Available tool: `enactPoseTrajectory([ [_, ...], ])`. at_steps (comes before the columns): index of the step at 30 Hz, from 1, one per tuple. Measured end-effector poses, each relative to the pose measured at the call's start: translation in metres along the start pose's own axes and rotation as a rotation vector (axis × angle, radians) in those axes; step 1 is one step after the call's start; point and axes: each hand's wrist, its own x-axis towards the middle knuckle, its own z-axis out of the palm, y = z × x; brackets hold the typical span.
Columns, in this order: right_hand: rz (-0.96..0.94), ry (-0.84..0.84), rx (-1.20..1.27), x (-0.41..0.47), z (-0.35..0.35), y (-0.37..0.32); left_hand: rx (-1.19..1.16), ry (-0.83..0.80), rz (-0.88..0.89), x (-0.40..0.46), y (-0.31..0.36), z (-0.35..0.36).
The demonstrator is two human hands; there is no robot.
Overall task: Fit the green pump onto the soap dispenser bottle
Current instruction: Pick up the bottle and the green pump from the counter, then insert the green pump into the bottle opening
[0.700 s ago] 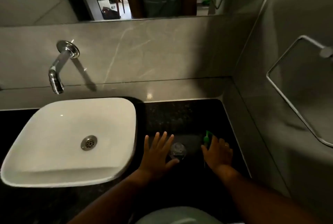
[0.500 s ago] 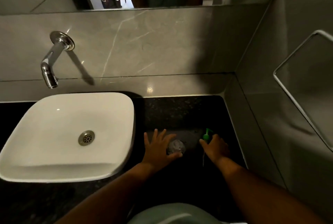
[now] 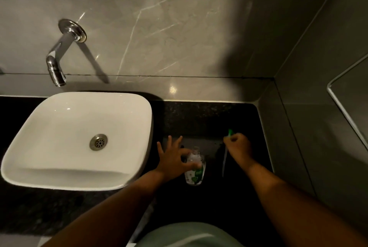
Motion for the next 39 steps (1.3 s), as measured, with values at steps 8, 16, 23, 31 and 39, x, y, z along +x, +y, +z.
enactPoseTrajectory([
  [8, -0.444, 0.017, 0.583, -0.010, -0.008, -0.116, -0.112, 0.014, -0.003, -0.001, 0.004, 0.012],
  [16, -0.487, 0.003, 0.570, -0.034, 0.009, -0.095, -0.023, 0.000, -0.023, -0.003, 0.011, 0.009],
  [23, -0.458, -0.013, 0.439, -0.059, 0.030, -0.063, -0.015, 0.036, -0.021, -0.006, 0.013, 0.011],
  [31, -0.371, -0.149, 0.217, -0.069, 0.045, -0.011, -0.081, 0.126, -0.029, -0.010, 0.014, 0.015],
  [39, -0.276, -0.344, 0.410, -0.076, 0.031, -0.007, -0.063, 0.101, -0.082, -0.009, 0.011, 0.017],
])
